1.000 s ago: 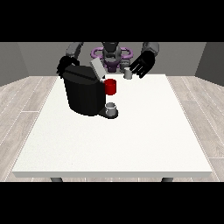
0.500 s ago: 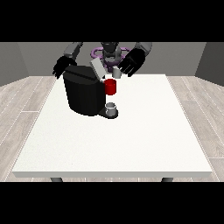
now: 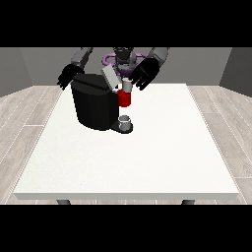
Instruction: Insert the coffee pod into the coffee machine and close the lid
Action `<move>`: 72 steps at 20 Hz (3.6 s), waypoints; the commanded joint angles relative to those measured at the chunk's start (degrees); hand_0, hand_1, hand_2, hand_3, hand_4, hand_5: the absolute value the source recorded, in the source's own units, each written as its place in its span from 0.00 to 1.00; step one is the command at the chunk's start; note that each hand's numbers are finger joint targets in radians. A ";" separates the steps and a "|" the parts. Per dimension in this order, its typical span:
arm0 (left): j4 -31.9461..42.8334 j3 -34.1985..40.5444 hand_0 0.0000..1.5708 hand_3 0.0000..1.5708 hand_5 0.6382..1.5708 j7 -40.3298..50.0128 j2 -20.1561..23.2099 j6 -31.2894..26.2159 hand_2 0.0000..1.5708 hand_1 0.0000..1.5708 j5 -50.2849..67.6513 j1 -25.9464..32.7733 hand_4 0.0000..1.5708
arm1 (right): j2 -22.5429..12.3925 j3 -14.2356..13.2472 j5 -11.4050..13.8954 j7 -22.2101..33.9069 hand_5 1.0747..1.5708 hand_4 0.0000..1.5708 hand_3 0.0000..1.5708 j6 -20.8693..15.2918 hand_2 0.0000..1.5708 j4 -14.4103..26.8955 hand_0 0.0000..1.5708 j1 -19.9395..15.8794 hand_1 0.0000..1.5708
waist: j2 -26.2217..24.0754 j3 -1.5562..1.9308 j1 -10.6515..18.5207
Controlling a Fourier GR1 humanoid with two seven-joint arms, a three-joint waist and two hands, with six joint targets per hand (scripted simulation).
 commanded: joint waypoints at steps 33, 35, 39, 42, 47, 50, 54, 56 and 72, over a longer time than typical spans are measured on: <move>3.74 0.05 0.77 0.69 1.00 -0.82 -1.67 -0.02 0.78 0.77 -2.46 -0.07 0.29 | 0.52 0.29 -0.06 -0.75 1.00 0.21 0.00 -0.61 0.00 -2.62 0.00 2.88 0.00 | 1.60 -0.01 -1.01; 3.47 -0.54 0.72 0.65 1.00 -2.36 -2.66 1.34 0.74 0.72 -2.92 2.23 0.28 | -0.18 -0.56 -1.53 0.13 1.00 0.26 0.00 0.49 0.00 -3.57 0.00 2.88 0.00 | 0.57 -0.02 -0.59; 2.32 -0.99 0.70 0.62 1.00 -2.56 -0.18 -1.28 0.73 0.70 -3.60 -0.62 0.26 | -0.67 -1.78 -1.31 -1.69 1.00 0.28 0.00 0.02 0.00 -1.22 0.00 1.95 0.00 | 1.10 0.00 0.91; 0.50 -2.14 0.68 0.60 1.00 -0.47 -3.46 -1.57 0.71 0.68 -3.77 -0.33 0.24 | -0.93 -4.15 -2.52 -8.26 1.00 0.29 0.00 1.35 0.00 4.72 0.00 3.70 0.00 | 0.78 0.04 3.31; 1.78 -1.98 0.68 0.61 1.00 -1.32 -2.82 1.33 0.71 0.68 -5.22 -0.58 0.23 | -0.57 -1.93 -1.12 -2.24 1.00 0.28 0.00 -0.36 0.00 0.92 0.00 1.19 0.00 | 1.19 0.00 1.18; 3.42 -1.71 0.58 0.55 1.00 -4.74 -0.70 -0.70 0.65 0.58 -5.03 0.73 0.23 | 0.51 -0.05 -0.65 2.37 1.00 0.27 0.00 -1.38 0.00 -2.46 0.00 1.09 0.00 | 0.38 -0.03 0.62; 2.72 -4.54 0.00 0.00 1.00 -5.59 0.21 -0.60 0.00 0.00 -8.23 1.51 0.00 | 0.10 -0.46 -0.27 -4.34 1.00 0.23 0.00 -0.12 0.00 -0.51 0.00 3.97 0.00 | 2.37 0.01 0.42; 2.38 -5.85 0.00 0.00 1.00 -3.45 -2.50 -2.72 0.00 0.00 -8.58 1.22 0.00 | -0.46 -2.60 -0.44 -1.02 1.00 0.22 0.00 -2.40 0.00 1.17 0.00 0.24 0.00 | 0.29 0.01 2.91; 1.35 -3.16 0.00 0.00 1.00 -4.22 -1.83 -4.73 0.00 0.00 -7.17 5.16 0.00 | -0.31 -2.38 -3.91 -5.11 1.00 0.28 0.00 0.95 0.00 0.58 0.00 8.04 0.00 | -6.73 0.01 4.58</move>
